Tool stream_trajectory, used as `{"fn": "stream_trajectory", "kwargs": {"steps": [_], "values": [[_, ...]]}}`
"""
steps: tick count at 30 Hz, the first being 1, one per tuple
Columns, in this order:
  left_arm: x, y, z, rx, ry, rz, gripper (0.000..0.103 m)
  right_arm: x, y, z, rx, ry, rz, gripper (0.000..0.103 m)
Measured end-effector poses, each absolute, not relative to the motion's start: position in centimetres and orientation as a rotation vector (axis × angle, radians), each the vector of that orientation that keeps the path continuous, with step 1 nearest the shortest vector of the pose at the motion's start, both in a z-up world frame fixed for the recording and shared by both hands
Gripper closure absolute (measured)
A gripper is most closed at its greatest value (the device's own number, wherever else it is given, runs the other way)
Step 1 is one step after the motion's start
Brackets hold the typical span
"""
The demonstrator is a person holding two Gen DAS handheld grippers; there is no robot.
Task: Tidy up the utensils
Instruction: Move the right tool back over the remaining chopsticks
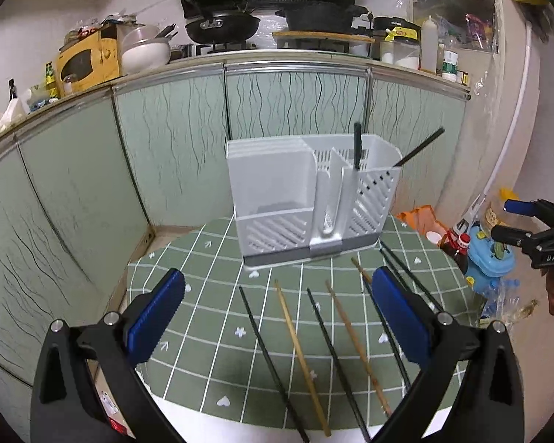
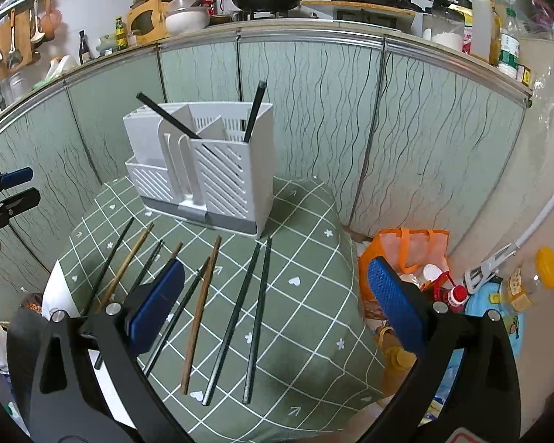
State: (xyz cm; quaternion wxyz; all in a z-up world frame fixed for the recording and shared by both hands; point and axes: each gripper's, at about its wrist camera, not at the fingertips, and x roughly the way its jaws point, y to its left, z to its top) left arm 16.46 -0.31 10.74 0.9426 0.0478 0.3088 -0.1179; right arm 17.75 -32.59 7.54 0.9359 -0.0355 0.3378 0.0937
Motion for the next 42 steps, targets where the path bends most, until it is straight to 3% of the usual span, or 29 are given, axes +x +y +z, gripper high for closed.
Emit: {"fn": "stream_trajectory", "kwargs": {"steps": [16, 42], "values": [[13.4, 0.9, 5.9, 0.119, 0.644, -0.191, 0.004, 16.6, -32.9, 2.1, -0.075, 0.722, 0.163, 0.008], [10.8, 0.4, -3.4, 0.117, 0.811, -0.144, 0.007, 14.5, -32.5, -6.4, -0.126, 0.869, 0.113, 0.01]]}}
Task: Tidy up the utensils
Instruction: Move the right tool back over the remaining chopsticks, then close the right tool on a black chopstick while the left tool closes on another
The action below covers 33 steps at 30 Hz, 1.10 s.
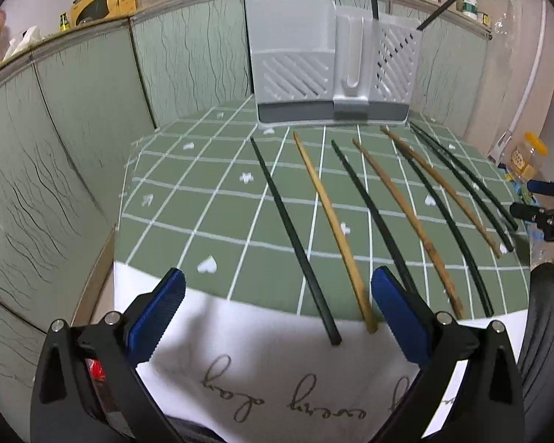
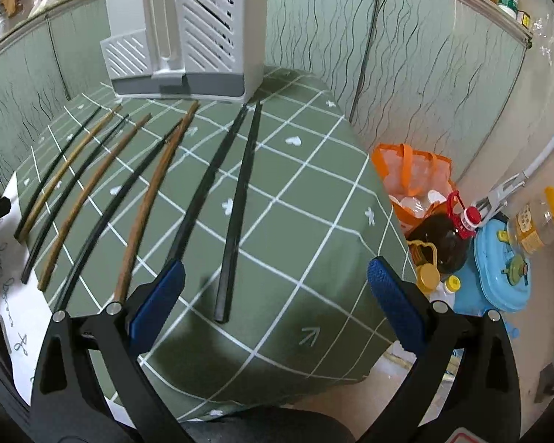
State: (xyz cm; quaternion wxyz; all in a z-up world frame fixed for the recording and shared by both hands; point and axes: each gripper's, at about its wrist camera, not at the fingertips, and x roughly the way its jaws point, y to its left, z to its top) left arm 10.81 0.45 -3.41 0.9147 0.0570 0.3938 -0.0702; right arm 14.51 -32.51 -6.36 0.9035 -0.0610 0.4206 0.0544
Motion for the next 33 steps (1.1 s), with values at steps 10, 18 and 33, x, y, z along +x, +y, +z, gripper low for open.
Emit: {"fn": "stream_trajectory", "kwargs": {"steps": [10, 18, 33], "values": [[10.4, 0.2, -5.0, 0.11, 0.865, -0.132, 0.036, 14.3, -32.0, -7.3, -0.138, 0.928, 0.13, 0.038], [10.2, -0.4, -5.5, 0.098, 0.864, -0.128, 0.057, 13.7, -31.4, -7.6, -0.16, 0.916, 0.142, 0.068], [9.7, -0.7, -5.5, 0.08, 0.834, -0.079, 0.061, 13.5, -31.0, -7.9, -0.131, 0.942, 0.187, 0.087]]}}
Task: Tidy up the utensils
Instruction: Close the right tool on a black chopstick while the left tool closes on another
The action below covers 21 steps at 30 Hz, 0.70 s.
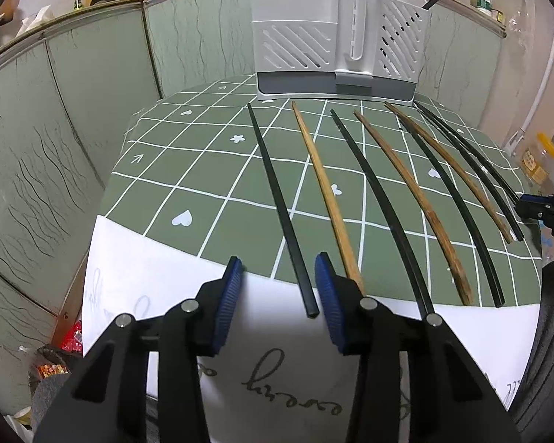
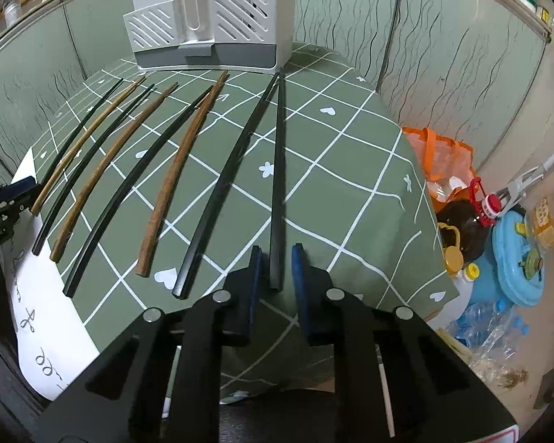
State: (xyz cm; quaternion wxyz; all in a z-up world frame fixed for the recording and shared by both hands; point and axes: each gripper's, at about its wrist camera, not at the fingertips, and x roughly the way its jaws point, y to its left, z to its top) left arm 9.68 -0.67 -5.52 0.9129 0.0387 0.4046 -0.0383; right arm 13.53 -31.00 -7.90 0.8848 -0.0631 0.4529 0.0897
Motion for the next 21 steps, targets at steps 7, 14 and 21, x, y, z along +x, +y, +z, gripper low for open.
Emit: {"fn": "stream_trajectory", "kwargs": {"steps": [7, 14, 21], "values": [[9.5, -0.3, -5.5, 0.084, 0.821, -0.022, 0.09, 13.6, -30.6, -7.9, -0.118, 0.947, 0.191, 0.096], [9.7, 0.8, -5.4, 0.02, 0.826, -0.042, 0.096, 13.5, -30.3, -7.9, -0.137, 0.941, 0.18, 0.097], [9.6, 1.3, -5.3, -0.017, 0.824, -0.065, 0.096, 13.4, -30.5, -7.8, -0.132, 0.938, 0.172, 0.097]]}}
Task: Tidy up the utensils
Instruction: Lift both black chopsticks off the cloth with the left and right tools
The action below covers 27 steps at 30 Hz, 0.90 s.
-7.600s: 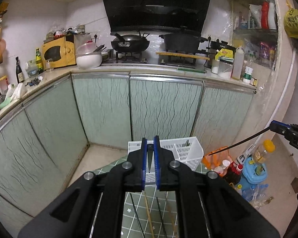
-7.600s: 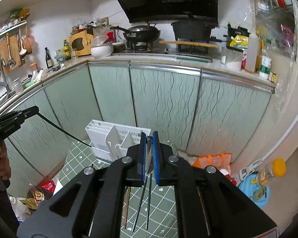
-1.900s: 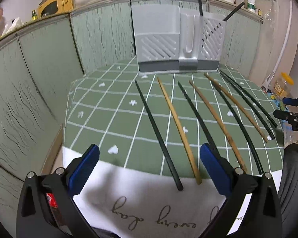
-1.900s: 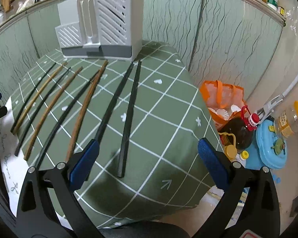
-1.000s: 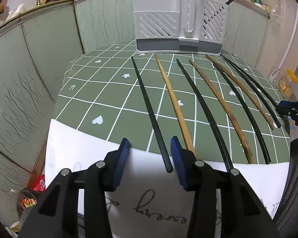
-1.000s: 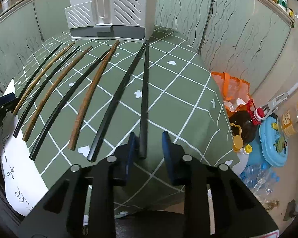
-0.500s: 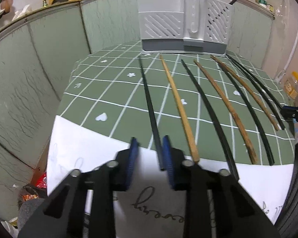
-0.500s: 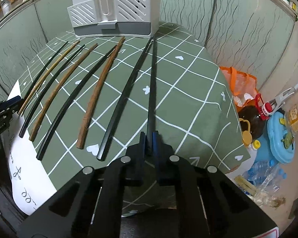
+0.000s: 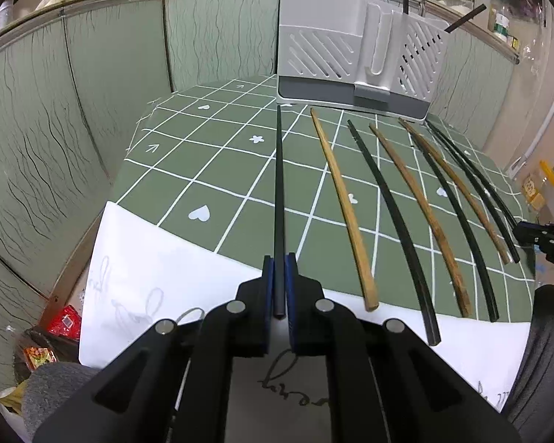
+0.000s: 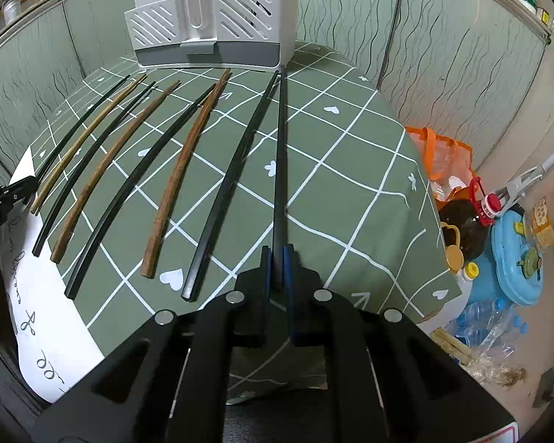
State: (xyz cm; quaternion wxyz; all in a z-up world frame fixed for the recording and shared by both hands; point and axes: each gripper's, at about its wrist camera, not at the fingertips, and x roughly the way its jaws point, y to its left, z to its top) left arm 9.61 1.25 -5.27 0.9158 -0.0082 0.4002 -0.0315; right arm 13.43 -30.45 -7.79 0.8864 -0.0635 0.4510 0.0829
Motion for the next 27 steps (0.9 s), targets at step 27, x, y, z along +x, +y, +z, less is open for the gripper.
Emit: {"fn": "stream_trajectory", "kwargs": {"steps": [27], "values": [[9.3, 2.8, -3.5, -0.026, 0.798, -0.049, 0.096, 12.8, -30.8, -6.9, -0.073, 0.926, 0.181, 0.097]]}}
